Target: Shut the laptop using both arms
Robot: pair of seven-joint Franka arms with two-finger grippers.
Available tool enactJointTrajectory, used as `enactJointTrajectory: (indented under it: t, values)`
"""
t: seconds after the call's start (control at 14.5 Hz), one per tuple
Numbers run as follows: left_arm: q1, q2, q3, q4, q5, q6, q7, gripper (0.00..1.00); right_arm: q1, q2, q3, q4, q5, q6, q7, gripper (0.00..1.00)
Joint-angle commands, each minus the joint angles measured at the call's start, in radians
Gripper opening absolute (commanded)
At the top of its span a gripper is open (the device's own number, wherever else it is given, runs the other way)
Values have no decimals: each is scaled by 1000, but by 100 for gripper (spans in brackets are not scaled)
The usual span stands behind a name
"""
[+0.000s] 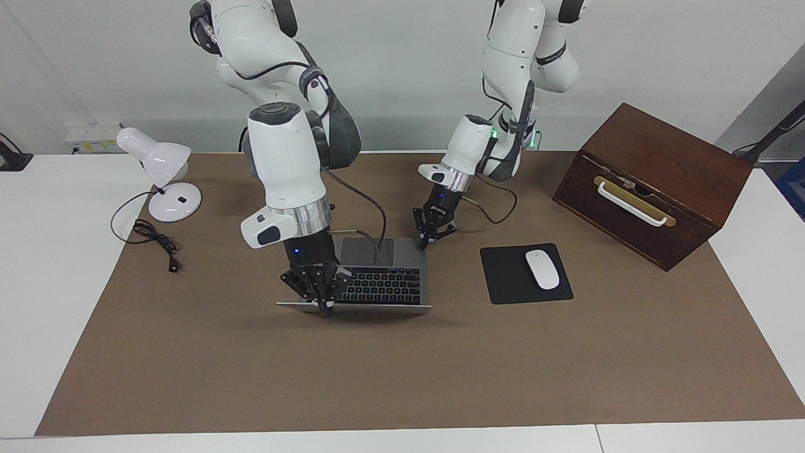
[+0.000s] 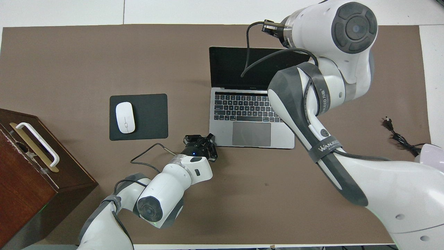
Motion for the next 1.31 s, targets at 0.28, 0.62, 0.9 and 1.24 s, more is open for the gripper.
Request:
enactJointTrajectory:
  t: [0.28, 0.62, 0.9, 1.24]
  values:
    - [-24, 9, 17, -59, -18, -18, 21, 0, 21, 95, 10, 85, 9, 29, -4, 0]
    - [-24, 12, 17, -59, -18, -18, 21, 0, 50, 90, 34, 90, 23, -11, -3, 0]
    - [-24, 12, 17, -59, -18, -19, 23, 0, 39, 86, 47, 88, 53, -48, -4, 0]
    - [-24, 14, 17, -57, -18, -19, 23, 0, 44, 74, 67, 87, 53, -192, -6, 0]
